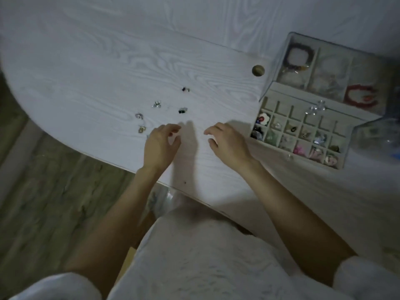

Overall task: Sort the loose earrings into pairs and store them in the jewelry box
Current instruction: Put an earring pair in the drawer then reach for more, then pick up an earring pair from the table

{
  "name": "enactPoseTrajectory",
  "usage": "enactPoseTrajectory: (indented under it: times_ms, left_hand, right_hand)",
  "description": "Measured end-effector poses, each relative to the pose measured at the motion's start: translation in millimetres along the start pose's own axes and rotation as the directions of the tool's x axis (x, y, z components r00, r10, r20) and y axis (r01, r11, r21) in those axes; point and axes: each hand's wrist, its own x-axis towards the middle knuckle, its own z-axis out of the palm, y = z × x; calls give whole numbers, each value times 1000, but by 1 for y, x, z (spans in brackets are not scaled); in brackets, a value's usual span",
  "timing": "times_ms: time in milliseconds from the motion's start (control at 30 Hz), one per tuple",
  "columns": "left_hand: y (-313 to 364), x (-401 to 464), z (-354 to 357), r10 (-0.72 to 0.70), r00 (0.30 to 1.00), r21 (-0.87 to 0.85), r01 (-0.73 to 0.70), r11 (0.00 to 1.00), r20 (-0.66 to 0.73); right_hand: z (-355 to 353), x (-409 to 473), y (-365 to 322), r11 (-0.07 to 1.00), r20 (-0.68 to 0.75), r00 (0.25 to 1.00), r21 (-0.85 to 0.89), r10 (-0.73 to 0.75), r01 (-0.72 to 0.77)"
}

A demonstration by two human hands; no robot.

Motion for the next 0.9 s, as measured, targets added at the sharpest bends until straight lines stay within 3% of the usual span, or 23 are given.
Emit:
enactPoseTrajectory:
  times_ms: [233,567,900]
  left_hand:
    - [-19,72,-4,-89,994,-11,90,996,67]
    - [-23,86,3,8,996,-40,-5,999,87]
    - [-10,80,20,191,979,103,-198,975,76]
  right_hand:
    - [31,88,-26,992,0,992,12,124,-124]
    - [36,103,-26,988,-67,986,40,150,-148]
    - [34,72,-18,996,-84,994,-36,76,-79]
